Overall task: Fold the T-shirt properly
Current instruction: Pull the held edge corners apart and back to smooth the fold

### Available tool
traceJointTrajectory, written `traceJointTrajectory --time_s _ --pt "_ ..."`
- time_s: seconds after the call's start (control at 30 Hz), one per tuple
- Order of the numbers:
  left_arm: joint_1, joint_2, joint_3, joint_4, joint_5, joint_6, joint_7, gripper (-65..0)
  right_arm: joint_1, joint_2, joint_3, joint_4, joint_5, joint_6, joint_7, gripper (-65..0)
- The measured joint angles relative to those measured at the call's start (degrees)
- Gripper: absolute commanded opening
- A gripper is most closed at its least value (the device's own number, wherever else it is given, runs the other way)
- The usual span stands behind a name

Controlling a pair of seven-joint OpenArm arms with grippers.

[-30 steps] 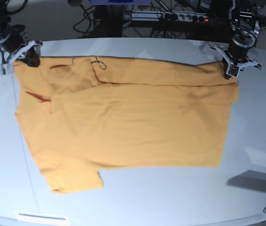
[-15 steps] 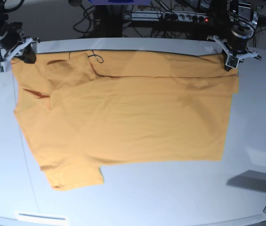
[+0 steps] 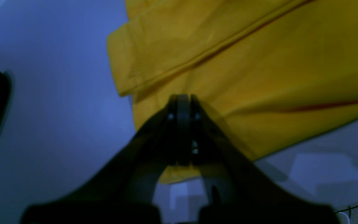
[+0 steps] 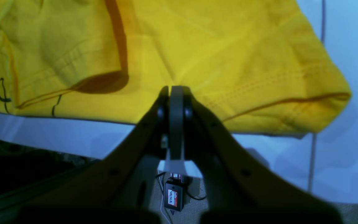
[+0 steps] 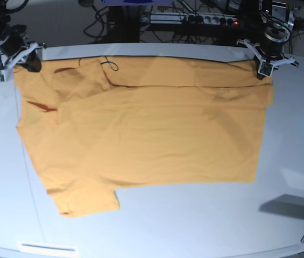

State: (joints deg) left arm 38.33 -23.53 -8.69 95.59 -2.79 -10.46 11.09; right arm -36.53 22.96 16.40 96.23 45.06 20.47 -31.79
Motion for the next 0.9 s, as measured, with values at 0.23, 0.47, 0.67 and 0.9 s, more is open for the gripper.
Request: traceJointTrajectory --time_s 0.23,0.47,0.67,0.9 --pt "0.8 0.0 0.0 0.0 0.0 0.2 -0.2 -65.0 -0.7 -0.1 0.0 0.1 0.0 0.0 0.5 -64.9" --pt "0.9 0.0 0.0 0.0 0.0 0.2 -0.2 -65.0 -1.1 -0.2 0.0 0.2 0.1 0.0 0.8 -64.9" --pt "0.9 0.1 0.1 1.1 2.5 0.2 0.7 -65.0 -0.9 -0.3 1.6 -0.1 0.7 0.5 -0.3 -64.9" --pt "0.7 4.8 0.0 2.2 13.3 1.3 0.6 -65.0 -0.4 0.1 3.8 -2.7 2.0 2.4 -0.4 -65.0"
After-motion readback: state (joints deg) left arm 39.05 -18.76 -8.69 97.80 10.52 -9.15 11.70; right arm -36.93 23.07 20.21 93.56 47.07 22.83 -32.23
